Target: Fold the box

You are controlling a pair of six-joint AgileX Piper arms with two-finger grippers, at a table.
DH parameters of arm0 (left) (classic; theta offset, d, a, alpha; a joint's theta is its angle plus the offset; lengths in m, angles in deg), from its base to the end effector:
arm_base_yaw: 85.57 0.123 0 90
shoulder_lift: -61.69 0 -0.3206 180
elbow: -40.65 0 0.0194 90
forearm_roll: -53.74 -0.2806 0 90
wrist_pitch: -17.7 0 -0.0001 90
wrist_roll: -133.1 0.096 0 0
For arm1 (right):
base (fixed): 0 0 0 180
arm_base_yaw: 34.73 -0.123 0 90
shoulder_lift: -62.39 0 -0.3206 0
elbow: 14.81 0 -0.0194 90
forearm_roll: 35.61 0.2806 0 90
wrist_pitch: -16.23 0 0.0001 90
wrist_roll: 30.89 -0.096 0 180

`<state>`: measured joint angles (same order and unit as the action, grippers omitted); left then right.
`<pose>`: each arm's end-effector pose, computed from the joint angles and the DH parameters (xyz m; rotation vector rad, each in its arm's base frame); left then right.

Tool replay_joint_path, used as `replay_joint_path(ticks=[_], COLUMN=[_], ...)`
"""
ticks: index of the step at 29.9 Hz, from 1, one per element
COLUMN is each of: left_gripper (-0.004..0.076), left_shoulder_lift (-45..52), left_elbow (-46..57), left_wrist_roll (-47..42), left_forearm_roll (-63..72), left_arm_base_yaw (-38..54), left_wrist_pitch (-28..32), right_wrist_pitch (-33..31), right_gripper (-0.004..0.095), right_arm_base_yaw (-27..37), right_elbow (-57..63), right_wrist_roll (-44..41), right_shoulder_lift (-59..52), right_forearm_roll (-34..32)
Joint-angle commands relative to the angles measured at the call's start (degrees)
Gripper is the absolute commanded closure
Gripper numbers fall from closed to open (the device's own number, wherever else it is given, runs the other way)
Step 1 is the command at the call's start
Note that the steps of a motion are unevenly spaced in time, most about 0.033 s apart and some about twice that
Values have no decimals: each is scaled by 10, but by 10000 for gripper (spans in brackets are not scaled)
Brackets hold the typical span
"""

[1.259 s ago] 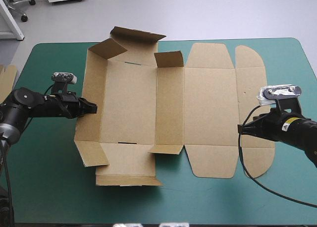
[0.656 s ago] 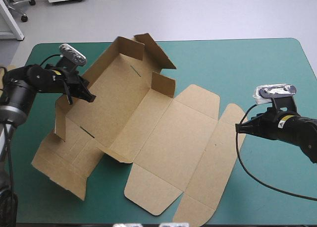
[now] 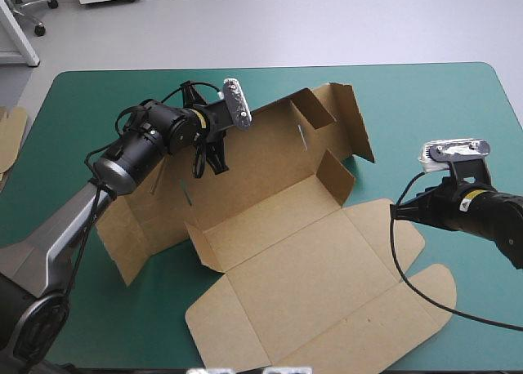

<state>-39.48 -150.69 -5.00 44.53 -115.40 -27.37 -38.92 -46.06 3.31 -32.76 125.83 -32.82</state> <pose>0.3616 -0.1948 0.3908 1.4457 1.8660 0.2922 0.1925 0.0425 0.4003 -0.1829 2.3844 0.1697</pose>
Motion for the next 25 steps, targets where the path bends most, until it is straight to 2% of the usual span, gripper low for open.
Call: replay_joint_path(ticks=[1, 9, 18, 22, 25], left_gripper=[738, 738, 738, 738, 738], left_shoulder_lift=[40, 92, 159, 174, 176], left_elbow=[-22, -1, 130, 151, 163], left_wrist_roll=[-26, -33, -12, -28, -75], left_forearm_roll=[-61, -57, -72, -92, -133], left_arm_base_yaw=[-2, -3, -52, -85, -101], left_wrist_pitch=[30, 38, 101, 123, 134], right_wrist_pitch=[32, 44, 50, 57, 59], right_gripper=[942, 942, 942, 941, 942], right_arm_base_yaw=[2, 2, 2, 2, 2], right_elbow=[-16, -16, -16, -16, -16], right_wrist_roll=[-1, -3, 1, 1, 1], right_shoulder_lift=[-5, 7, 12, 12, 12], right_forearm_roll=[-3, 15, 31, 31, 34])
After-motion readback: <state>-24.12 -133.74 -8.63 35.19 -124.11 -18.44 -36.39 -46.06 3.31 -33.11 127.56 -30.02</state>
